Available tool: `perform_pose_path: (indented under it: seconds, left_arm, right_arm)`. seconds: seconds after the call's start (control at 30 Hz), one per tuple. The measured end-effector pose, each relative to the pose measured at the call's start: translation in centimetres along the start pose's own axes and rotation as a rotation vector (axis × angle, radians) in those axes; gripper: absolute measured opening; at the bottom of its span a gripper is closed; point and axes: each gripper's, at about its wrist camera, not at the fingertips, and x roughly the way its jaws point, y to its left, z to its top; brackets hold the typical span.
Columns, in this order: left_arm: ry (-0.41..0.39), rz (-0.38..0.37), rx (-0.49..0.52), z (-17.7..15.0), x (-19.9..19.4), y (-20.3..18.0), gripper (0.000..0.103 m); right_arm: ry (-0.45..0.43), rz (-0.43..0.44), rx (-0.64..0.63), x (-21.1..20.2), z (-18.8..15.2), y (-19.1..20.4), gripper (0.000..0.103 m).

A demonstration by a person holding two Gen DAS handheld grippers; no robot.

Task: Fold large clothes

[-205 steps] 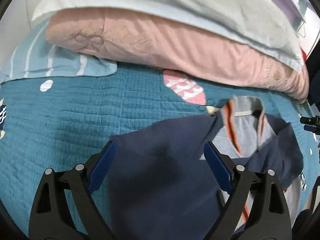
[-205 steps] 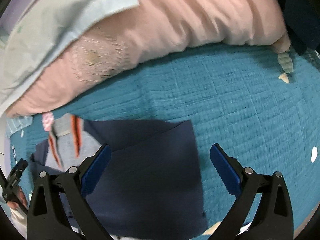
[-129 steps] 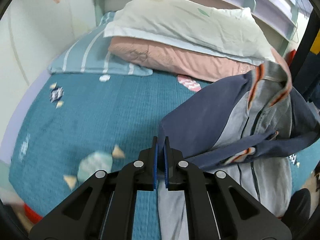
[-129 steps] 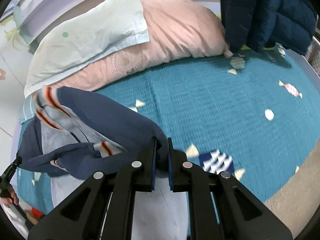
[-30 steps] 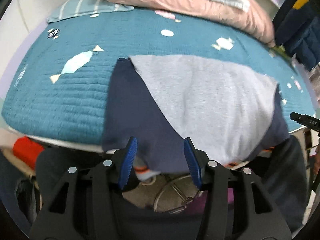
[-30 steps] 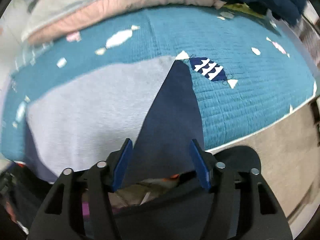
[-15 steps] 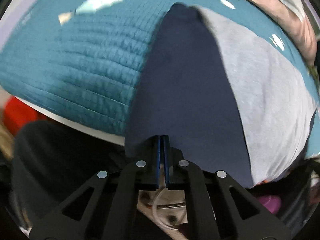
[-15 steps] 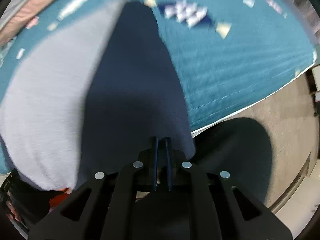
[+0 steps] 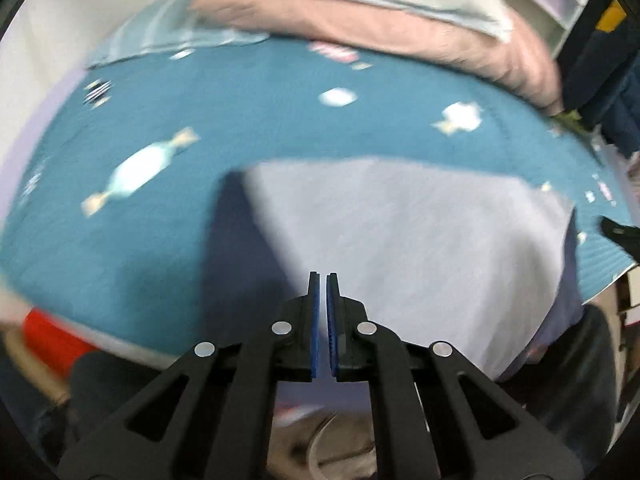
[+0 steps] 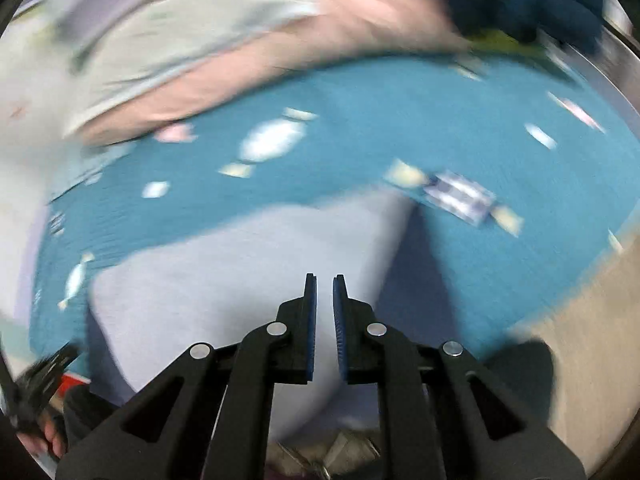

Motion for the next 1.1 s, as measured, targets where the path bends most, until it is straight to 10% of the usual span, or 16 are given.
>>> perform_pose_path:
  seconds: [0.2, 0.5, 0.73, 0.8, 0.9, 0.97, 1.1]
  left_arm:
    - [-0.125, -0.120, 0.050, 3.8, 5.7, -6.0, 0.006]
    - [-0.139, -0.165, 0.070, 3.3, 12.4, -6.0, 0.004]
    - [-0.137, 0.022, -0.077, 4.2, 11.3, 1.6, 0.002]
    - [-0.127, -0.104, -0.159, 3.8, 11.9, 5.3, 0.002]
    - [-0.157, -0.064, -0.101, 3.5, 11.0, 6.2, 0.002]
    - [-0.165, -0.055, -0.072, 3.3, 11.3, 6.0, 0.002]
    - [-0.178, -0.085, -0.062, 3.2, 11.5, 6.7, 0.003]
  right_arm:
    - [-0.008, 0.160, -0.106, 6.2, 0.9, 5.7, 0.005]
    - [0.068, 0.131, -0.244, 12.5, -0.9, 8.0, 0.000]
    - [0.064, 0.204, -0.182, 11.6, 0.7, 4.9, 0.000]
    - [0.056, 0.218, -0.112, 10.6, 1.2, 4.2, 0.000]
    - [-0.099, 0.078, -0.103, 7.6, 2.6, 1.9, 0.002]
    - [0.007, -0.014, -0.037, 10.6, 2.5, -2.3, 0.000]
    - [0.020, 0.069, 0.002, 11.1, 2.0, -6.5, 0.000]
